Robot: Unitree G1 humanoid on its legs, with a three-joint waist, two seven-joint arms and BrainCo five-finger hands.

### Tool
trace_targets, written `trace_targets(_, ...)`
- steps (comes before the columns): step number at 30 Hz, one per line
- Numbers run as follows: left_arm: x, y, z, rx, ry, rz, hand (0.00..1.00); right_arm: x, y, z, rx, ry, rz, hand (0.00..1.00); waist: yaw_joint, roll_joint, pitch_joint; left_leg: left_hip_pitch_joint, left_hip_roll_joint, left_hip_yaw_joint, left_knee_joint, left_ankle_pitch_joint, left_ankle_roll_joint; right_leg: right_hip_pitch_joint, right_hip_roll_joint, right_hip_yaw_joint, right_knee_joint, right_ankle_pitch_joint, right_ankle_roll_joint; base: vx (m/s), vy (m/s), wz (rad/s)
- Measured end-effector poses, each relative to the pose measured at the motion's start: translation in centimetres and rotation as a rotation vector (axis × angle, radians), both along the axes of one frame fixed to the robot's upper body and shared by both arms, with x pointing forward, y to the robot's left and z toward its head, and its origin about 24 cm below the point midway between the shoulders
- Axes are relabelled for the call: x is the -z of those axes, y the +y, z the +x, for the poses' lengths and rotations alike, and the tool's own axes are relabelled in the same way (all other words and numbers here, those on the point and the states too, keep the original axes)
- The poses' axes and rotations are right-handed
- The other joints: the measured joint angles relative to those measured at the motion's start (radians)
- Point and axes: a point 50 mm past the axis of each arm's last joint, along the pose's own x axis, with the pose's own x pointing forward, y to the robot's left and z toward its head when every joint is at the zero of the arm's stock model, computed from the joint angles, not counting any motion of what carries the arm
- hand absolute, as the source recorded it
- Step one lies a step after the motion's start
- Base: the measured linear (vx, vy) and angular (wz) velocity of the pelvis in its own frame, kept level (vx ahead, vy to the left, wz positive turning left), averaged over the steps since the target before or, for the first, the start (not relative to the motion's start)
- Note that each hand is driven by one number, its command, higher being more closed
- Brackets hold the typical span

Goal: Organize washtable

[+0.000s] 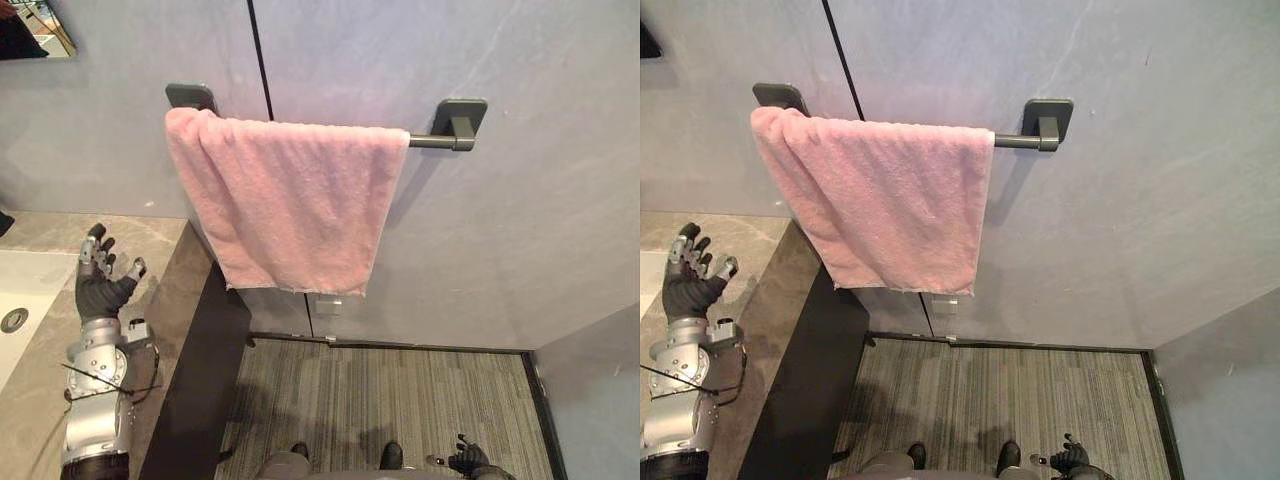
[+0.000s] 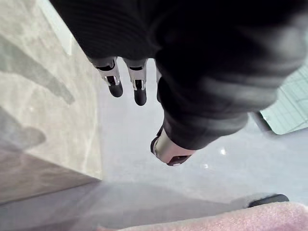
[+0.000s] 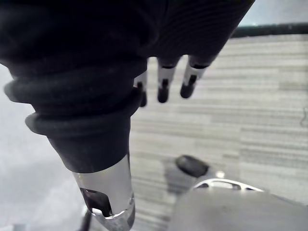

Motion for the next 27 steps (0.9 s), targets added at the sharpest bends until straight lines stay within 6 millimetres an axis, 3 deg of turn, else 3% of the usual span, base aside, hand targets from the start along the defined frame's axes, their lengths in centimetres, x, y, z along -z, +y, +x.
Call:
trace_targets(5, -2.7, 2.4, 1.7, 0.034, 0.006, 0.117, 0.0, 0.0, -0.1, 0.0, 0.002, -0.001, 0.0, 0.0, -0.002, -0.001, 0.0, 0.001, 0.0, 0.008, -0.003, 0.0, 0.0, 0.004, 0.001, 0.008, -0.016, 0.008, 0.0, 0.01, 0.008, -0.03)
trace_targets(8, -3.2, 3.0, 2.9, 0.101, 0.041, 0.109, 0.0, 0.0, -0.1, -0.1, -0.005, 0.003, 0.014, 0.0, -0.002, -0.002, -0.002, 0.006, -0.003, 0.013, -0.005, 0.0, 0.0, 0.006, -0.002, 0.014, -0.016, 0.008, 0.0, -0.01, 0.013, -0.03)
trace_targets(19, -0.5, 1.7, 4.7, 0.29, 0.211, 0.045, 0.0, 0.1, 0.1, -0.1, -0.022, 0.008, 0.034, 0.0, -0.01, -0.008, -0.005, 0.02, -0.019, 0.035, -0.019, 0.008, 0.012, 0.005, -0.019, 0.028, -0.018, 0.018, 0.01, -0.02, 0.016, -0.04)
trace_targets(27, -0.2, 1.1, 4.9, 0.454, 0.312, 0.051, 0.0, 0.2, 0.2, -0.4, -0.027, 0.022, 0.039, 0.0, -0.025, -0.01, -0.007, 0.034, -0.019, 0.051, -0.032, 0.008, 0.013, 0.003, -0.02, 0.046, -0.019, 0.019, 0.011, -0.01, 0.008, -0.07)
